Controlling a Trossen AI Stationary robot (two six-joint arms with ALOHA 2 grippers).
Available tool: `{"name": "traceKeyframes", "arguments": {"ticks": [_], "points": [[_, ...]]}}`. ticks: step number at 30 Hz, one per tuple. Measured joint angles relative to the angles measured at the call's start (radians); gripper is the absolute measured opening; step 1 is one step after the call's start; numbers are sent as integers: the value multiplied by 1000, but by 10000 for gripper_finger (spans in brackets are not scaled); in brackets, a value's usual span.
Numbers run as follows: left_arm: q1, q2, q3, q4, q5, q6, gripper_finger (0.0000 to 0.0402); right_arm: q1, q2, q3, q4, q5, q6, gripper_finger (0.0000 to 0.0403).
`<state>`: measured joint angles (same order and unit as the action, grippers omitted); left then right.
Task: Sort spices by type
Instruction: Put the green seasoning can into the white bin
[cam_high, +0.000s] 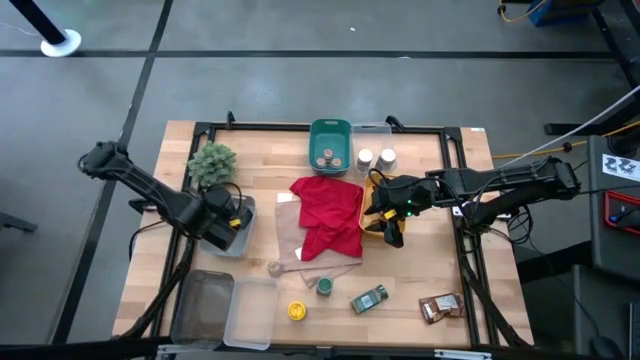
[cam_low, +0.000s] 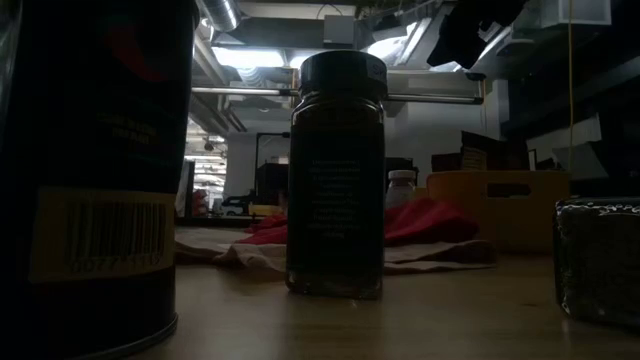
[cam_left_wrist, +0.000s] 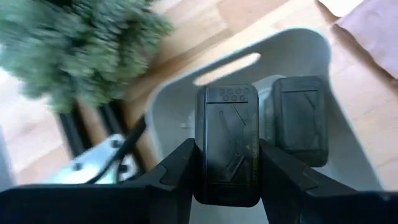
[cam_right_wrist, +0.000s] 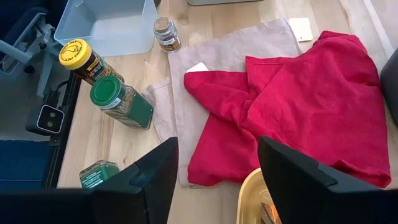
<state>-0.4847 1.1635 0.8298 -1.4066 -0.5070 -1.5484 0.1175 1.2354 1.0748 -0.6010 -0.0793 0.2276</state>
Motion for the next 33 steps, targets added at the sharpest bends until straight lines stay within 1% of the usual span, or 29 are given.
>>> {"name": "traceKeyframes", "arguments": {"ticks": [5, 9, 14, 19, 28, 33], "points": [[0, 1, -73, 92, 16, -45, 129, 0, 0, 0, 0, 0, 0, 221], [0, 1, -105, 106, 43, -66, 129, 0, 0, 0, 0, 0, 0, 221], [0, 1, -103, 123, 48, -50, 130, 0, 0, 0, 0, 0, 0, 221], [0, 1, -103, 155, 90, -19, 130, 0, 0, 0, 0, 0, 0, 221], [0, 1, -103, 163, 106, -20, 130, 0, 0, 0, 0, 0, 0, 221], [0, 1, -103, 163, 138, 4, 130, 0, 0, 0, 0, 0, 0, 221]]}}
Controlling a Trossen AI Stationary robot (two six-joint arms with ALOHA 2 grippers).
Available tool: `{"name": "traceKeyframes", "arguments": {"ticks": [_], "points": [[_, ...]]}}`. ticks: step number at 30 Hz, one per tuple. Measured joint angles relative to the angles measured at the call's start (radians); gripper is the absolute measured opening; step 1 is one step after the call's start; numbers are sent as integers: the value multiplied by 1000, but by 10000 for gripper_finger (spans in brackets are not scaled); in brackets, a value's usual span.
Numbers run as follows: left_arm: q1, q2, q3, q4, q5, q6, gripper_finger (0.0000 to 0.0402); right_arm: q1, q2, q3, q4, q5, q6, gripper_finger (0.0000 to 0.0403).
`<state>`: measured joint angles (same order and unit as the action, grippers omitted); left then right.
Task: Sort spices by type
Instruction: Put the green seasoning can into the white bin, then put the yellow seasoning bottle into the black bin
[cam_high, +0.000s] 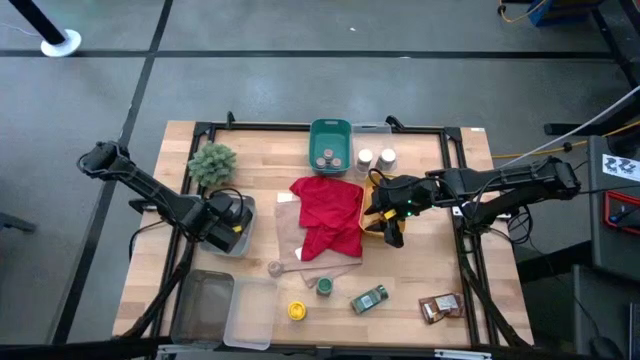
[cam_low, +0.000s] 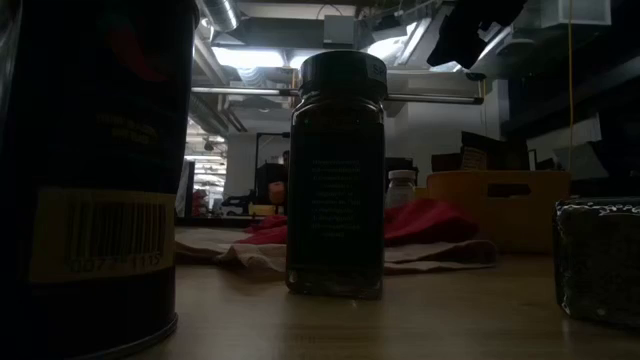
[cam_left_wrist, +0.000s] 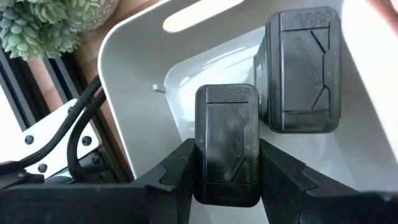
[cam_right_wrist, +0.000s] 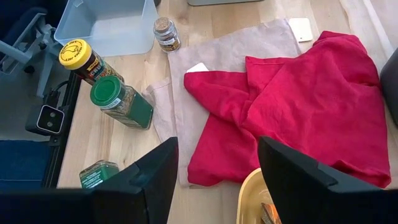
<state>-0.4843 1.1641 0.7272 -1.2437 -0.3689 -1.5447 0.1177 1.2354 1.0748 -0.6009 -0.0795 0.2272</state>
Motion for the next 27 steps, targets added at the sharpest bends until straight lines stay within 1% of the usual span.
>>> {"name": "traceKeyframes", "arguments": {"ticks": [5, 9, 13, 15, 22, 24, 27], "points": [[0, 0, 0, 0, 4, 6, 130, 0, 0, 0, 0, 0, 0, 221], [0, 0, 0, 0, 4, 55, 130, 0, 0, 0, 0, 0, 0, 221], [0, 0, 0, 3, 5, 30, 133, 0, 0, 0, 0, 0, 0, 221], [0, 0, 0, 4, 8, 37, 143, 0, 0, 0, 0, 0, 0, 221], [0, 3, 0, 0, 12, 36, 209, 0, 0, 0, 0, 0, 0, 221], [0, 2, 0, -3, 31, 38, 218, 0, 0, 0, 0, 0, 0, 221], [0, 1, 4, -4, 82, 53, 222, 0, 0, 0, 0, 0, 0, 221]]}}
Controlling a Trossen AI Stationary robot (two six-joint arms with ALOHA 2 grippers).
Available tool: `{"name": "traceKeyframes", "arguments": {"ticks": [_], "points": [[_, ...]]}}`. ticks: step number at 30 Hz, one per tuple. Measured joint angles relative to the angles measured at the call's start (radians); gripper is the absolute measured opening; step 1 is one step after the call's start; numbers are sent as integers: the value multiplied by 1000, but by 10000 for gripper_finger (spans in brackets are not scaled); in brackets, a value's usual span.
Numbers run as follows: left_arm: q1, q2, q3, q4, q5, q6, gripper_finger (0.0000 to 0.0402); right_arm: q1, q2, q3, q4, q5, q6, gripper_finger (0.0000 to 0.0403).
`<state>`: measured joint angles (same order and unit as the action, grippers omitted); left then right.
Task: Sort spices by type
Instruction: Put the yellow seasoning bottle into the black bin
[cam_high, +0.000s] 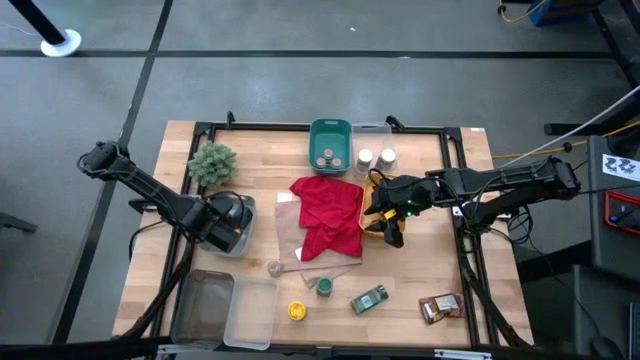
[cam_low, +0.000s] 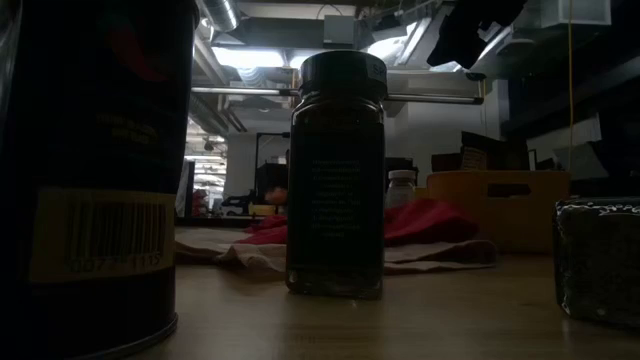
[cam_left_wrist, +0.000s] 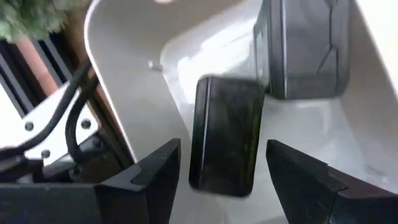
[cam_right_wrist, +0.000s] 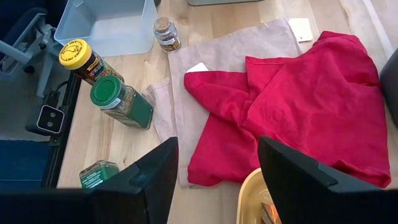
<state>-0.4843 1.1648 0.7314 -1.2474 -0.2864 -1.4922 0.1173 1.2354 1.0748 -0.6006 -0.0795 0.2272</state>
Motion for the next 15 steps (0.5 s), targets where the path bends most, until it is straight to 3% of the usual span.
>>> {"name": "traceKeyframes", "arguments": {"ticks": [15], "points": [[0, -1, 103, -124, 29, 0, 218, 0, 0, 0, 0, -3, 0, 221]]}}
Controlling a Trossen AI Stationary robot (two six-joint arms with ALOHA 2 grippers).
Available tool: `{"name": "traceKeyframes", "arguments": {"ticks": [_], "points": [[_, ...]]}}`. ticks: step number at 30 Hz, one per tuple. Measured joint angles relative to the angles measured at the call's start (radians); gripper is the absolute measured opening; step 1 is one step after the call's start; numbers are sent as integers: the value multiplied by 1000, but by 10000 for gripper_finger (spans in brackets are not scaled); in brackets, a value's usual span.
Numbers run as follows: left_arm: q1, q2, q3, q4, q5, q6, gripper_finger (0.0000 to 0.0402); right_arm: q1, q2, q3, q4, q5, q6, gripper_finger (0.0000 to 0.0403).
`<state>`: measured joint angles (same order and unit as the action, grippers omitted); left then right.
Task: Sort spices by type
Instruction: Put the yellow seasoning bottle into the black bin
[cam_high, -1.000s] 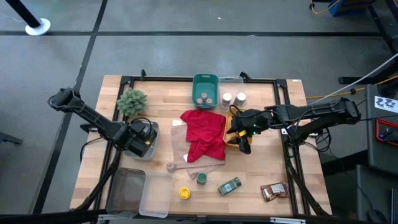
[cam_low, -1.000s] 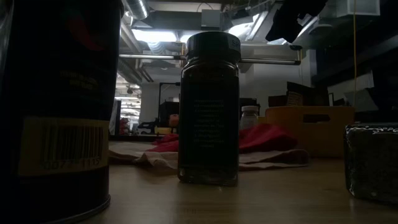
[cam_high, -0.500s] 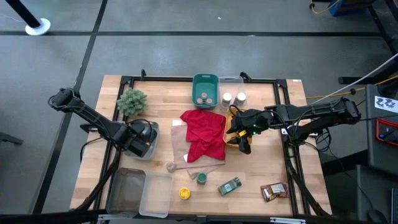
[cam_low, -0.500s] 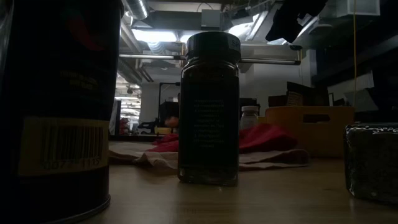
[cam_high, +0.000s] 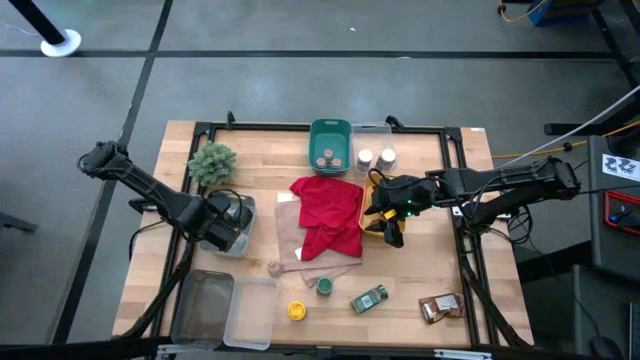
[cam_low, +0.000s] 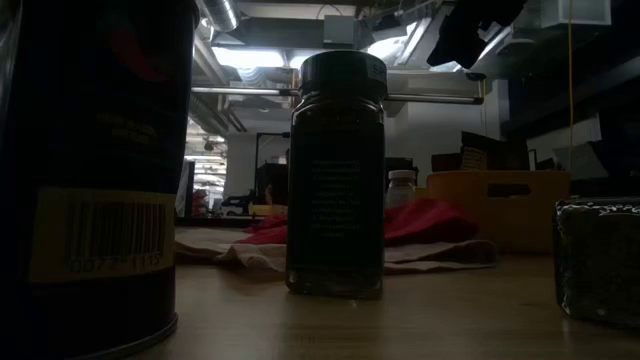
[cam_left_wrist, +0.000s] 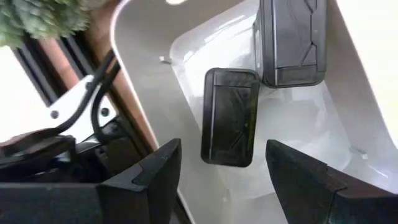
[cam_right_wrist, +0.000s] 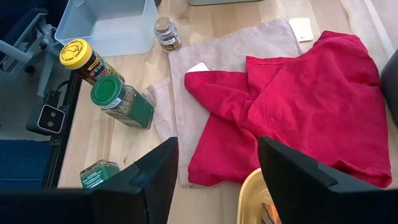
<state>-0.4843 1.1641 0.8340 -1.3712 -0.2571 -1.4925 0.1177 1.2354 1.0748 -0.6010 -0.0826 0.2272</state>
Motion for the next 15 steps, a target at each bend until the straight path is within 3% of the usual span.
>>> {"name": "traceKeyframes", "arguments": {"ticks": [8, 15], "points": [[0, -1, 114, 79, -147, 43, 219, 0, 0, 0, 0, 0, 0, 221], [-14, 3, 123, 582, -176, 330, 219, 0, 0, 0, 0, -1, 0, 221]]}}
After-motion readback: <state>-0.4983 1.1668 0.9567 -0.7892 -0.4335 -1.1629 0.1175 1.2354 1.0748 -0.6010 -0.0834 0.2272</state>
